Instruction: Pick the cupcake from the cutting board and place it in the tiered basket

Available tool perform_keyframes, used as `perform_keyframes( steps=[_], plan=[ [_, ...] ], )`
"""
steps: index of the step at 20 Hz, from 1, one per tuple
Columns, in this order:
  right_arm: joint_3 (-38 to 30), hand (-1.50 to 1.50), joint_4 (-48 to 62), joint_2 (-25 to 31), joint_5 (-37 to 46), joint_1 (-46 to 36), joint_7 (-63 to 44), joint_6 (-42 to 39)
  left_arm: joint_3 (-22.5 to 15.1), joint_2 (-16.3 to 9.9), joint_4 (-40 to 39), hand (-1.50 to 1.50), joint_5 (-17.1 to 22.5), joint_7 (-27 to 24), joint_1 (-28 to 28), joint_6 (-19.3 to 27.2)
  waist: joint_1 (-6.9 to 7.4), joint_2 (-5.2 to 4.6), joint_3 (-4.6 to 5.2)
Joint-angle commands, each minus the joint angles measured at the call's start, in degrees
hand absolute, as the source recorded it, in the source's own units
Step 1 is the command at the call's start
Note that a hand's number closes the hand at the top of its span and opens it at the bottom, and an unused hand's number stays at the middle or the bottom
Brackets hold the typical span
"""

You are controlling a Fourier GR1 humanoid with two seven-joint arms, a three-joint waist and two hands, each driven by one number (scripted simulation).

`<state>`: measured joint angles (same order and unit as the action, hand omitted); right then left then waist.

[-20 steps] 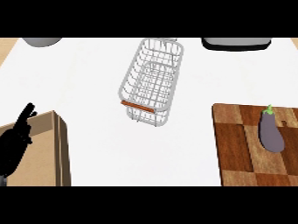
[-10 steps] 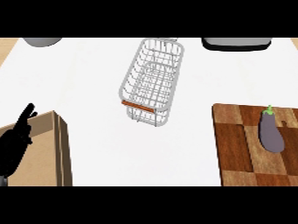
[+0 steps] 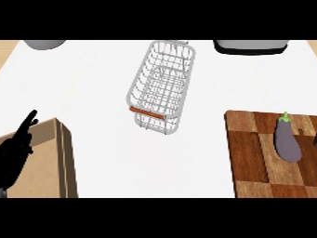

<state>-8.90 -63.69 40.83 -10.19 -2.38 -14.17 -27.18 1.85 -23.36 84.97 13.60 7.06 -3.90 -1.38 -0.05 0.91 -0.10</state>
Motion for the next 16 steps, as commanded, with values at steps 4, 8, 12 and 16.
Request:
perform_keyframes(
  steps=[4,8,12,16],
  plan=[
    [0.95,-1.50,2.08,-3.67,2.44,-1.89,1.03,1.49,1.22,-1.12,-5.37,0.00,-3.93,0.14,-1.31,0.71,0.22,-1.01,0.09],
    [0.82,-1.50,5.53,-3.24,2.88,-2.40,2.88,-1.23,1.63,-0.95,-4.38,0.00,-2.96,-0.17,-3.10,-0.75,0.46,-1.02,0.08],
    [2.62,-1.50,4.76,-6.53,3.53,-5.26,1.49,-0.40,0.97,0.81,-4.71,0.00,-4.87,0.98,-0.08,1.51,0.33,-1.11,0.08],
    [1.58,1.50,3.00,-7.03,6.48,-2.69,10.33,2.76,3.81,-1.63,-2.92,0.00,-2.64,3.10,-1.04,-0.02,0.16,-0.98,0.04]
  ],
)
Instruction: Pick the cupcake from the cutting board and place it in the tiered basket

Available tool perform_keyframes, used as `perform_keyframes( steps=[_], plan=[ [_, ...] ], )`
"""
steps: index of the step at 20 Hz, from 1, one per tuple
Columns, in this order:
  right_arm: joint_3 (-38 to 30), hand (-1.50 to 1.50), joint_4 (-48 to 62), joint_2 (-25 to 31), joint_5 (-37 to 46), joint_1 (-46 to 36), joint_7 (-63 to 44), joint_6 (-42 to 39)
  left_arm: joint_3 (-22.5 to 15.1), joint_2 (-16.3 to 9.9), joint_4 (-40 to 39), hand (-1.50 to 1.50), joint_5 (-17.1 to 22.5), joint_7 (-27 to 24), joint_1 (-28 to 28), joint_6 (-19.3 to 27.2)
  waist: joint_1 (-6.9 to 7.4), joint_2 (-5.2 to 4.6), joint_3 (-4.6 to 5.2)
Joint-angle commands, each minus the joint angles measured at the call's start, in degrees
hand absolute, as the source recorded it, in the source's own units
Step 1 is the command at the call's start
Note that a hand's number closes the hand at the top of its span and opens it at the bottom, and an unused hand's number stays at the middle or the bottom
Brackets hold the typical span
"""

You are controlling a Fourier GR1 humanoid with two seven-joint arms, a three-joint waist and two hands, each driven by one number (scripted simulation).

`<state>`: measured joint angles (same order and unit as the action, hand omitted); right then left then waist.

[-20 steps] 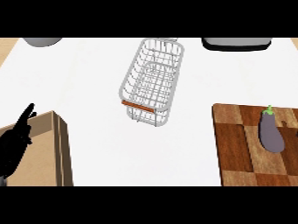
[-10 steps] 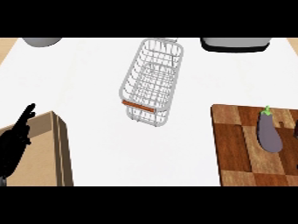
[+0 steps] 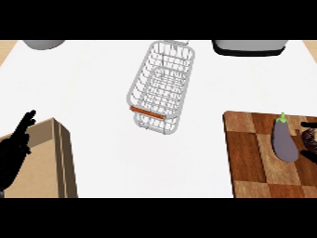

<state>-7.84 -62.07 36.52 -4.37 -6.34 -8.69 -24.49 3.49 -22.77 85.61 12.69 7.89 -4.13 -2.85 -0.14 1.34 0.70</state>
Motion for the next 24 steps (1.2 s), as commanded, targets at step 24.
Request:
perform_keyframes(
  steps=[24],
  plan=[
    [15.63,1.50,-22.61,-11.10,26.32,-11.78,-15.20,25.77,0.00,0.29,0.09,0.00,-3.26,5.34,2.82,-4.07,8.92,-0.27,1.64]
  ],
)
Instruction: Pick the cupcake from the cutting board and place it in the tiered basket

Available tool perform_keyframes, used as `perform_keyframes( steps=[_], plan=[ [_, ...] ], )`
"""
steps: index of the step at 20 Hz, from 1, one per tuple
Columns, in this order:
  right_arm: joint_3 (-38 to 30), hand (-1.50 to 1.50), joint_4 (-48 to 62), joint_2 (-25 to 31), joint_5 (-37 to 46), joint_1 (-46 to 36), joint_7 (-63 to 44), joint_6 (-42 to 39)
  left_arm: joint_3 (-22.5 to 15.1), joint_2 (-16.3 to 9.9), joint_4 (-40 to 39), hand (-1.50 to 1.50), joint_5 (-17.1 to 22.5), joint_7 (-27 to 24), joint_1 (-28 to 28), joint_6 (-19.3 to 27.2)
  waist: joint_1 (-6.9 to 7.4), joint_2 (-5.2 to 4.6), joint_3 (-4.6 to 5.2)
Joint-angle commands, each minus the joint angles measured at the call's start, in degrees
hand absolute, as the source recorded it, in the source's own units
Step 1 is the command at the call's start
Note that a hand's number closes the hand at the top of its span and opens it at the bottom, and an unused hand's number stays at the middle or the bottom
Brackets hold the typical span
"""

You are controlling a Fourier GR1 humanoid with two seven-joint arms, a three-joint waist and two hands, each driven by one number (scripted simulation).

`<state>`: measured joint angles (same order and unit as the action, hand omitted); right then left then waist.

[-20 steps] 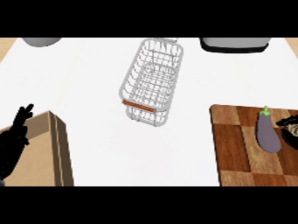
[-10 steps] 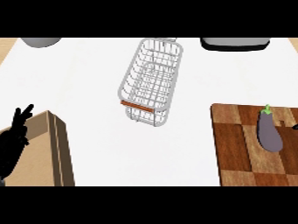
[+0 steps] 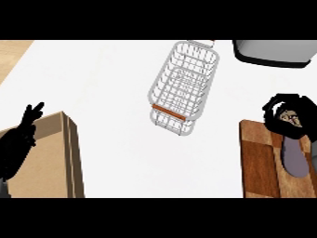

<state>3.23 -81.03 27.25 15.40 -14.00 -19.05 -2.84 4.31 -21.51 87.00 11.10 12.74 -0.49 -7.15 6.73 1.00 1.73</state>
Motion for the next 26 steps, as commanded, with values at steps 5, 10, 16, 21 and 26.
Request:
perform_keyframes(
  steps=[5,10,16,21,26],
  plan=[
    [8.38,1.50,-7.28,-4.50,16.55,-11.45,-14.75,9.97,-0.77,-0.94,-0.88,0.00,-1.86,3.55,0.35,-0.94,2.30,0.78,0.52],
    [13.40,1.50,-9.07,-9.74,26.32,-18.55,-25.89,12.94,-0.52,-0.58,-0.33,0.00,-2.23,6.39,1.87,-1.41,2.11,0.96,0.25],
    [18.87,1.50,-6.65,-18.33,40.00,-29.26,-41.99,14.10,-0.32,-0.11,0.42,0.00,-2.79,8.51,2.22,-1.10,1.44,0.28,-0.24],
    [21.09,1.50,-0.66,-26.87,51.49,-40.86,-53.34,12.83,0.36,-0.03,1.27,0.00,-3.13,8.59,1.29,-0.81,0.82,-0.50,-0.66],
    [22.54,1.50,8.55,-27.11,56.49,-50.09,-59.90,10.76,-0.28,1.66,2.75,0.00,-4.83,7.64,0.52,0.28,0.54,-1.38,-1.08]
  ],
)
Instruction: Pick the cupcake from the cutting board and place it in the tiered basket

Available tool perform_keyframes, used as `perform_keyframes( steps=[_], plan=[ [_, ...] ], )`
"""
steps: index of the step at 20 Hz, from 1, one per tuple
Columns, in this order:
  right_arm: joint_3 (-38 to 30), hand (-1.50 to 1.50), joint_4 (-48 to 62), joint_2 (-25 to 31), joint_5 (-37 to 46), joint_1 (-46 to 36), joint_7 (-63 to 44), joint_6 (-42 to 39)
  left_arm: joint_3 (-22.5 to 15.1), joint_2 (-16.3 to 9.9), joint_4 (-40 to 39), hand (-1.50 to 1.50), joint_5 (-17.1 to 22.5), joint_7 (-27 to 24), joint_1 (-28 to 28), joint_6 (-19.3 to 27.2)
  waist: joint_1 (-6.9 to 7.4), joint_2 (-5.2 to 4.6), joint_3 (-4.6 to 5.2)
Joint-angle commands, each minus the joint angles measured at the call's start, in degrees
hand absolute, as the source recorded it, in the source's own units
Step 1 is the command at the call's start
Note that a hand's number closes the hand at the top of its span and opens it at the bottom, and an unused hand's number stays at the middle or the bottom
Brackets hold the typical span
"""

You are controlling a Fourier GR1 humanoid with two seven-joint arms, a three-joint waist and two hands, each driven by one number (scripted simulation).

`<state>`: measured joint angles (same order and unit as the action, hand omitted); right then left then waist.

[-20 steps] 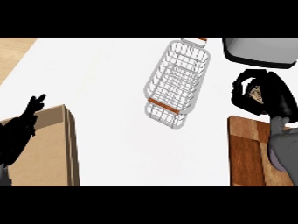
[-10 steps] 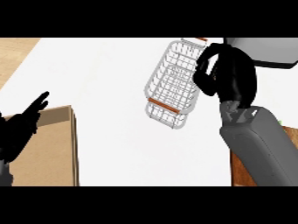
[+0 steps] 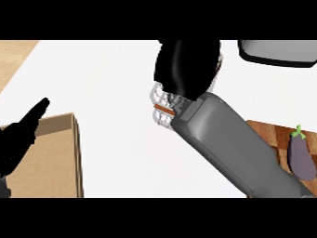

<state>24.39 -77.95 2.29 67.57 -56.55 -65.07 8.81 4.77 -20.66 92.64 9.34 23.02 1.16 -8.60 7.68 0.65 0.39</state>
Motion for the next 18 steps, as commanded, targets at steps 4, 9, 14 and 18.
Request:
perform_keyframes(
  steps=[4,9,14,18],
  plan=[
    [1.32,1.50,10.75,-2.21,3.77,-12.92,-16.30,2.06,-0.08,1.65,-3.25,0.00,-3.77,-3.84,-1.73,1.94,-0.34,-1.65,0.09],
    [-4.42,1.50,15.06,-2.24,0.89,-17.43,-13.59,10.76,1.62,0.58,-1.87,0.00,-3.22,-2.87,-1.76,0.47,0.32,-2.23,-0.04],
    [-6.91,1.50,22.42,-2.25,-0.81,-21.92,-9.25,14.14,0.84,3.06,-3.28,0.00,-5.01,-5.71,-3.02,1.00,-1.27,-2.42,0.01],
    [-8.46,1.50,26.32,-2.25,-2.85,-22.92,-8.15,18.38,2.72,2.65,-1.93,0.00,-5.13,-5.09,-3.54,0.99,-2.16,-1.97,-0.14]
  ],
)
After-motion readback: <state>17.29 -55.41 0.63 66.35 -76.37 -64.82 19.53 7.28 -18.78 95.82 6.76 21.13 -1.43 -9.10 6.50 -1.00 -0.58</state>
